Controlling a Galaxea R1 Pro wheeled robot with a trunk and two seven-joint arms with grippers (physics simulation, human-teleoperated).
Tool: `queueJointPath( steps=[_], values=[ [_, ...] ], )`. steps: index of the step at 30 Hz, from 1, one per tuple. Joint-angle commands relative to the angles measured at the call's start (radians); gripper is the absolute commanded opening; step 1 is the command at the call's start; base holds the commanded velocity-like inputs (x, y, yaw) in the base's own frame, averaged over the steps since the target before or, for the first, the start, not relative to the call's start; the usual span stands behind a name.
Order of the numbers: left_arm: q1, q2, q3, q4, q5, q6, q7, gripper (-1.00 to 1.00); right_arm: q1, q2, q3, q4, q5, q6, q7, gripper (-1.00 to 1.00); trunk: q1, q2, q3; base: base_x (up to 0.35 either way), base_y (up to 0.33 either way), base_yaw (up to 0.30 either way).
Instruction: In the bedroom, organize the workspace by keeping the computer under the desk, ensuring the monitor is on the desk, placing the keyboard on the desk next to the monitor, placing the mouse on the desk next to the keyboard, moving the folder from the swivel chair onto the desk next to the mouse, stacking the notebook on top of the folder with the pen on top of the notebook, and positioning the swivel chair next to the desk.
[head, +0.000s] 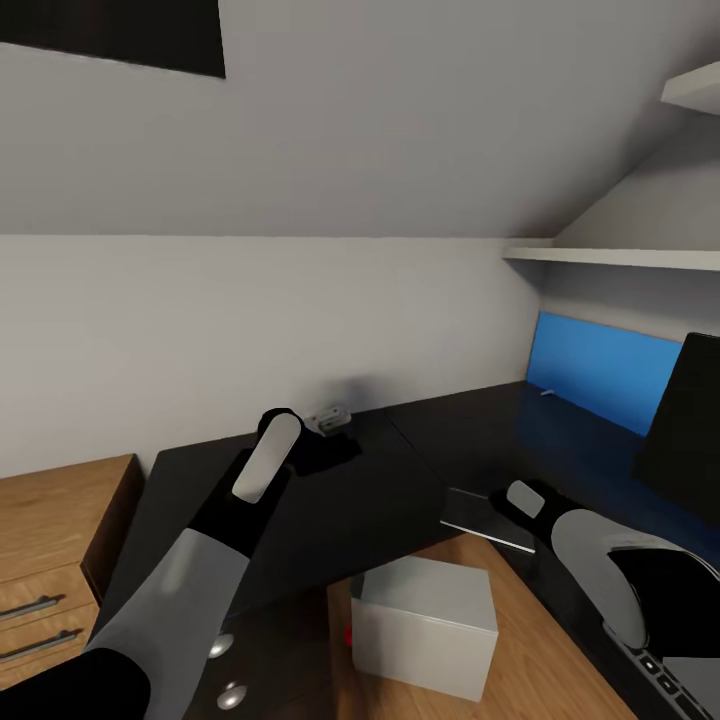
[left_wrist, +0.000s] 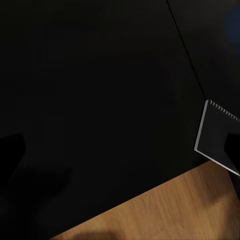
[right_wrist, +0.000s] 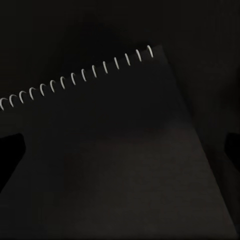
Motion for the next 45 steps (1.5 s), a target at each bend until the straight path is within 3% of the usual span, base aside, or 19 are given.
queueJointPath(
  steps=[1,15,45],
  values=[
    [-0.001,0.000,-0.001,-0.001,0.010,0.001,0.010,1.00,-0.001,0.000,0.008,-0.001,-0.005,0.007,-0.004,1.00,0.000,-0.001,-0.001,0.000,0.000,0.000],
    [-0.001,0.000,-0.001,0.009,0.009,0.001,0.010,1.00,-0.001,0.000,0.010,0.001,0.003,-0.032,-0.005,1.00,0.000,-0.001,-0.001,0.027,0.000,0.000],
    [-0.001,0.000,-0.002,0.032,0.005,-0.007,0.010,1.00,-0.001,0.000,0.010,-0.006,0.004,-0.033,-0.013,1.00,0.000,-0.001,-0.001,0.101,-0.004,0.000]
  ],
)
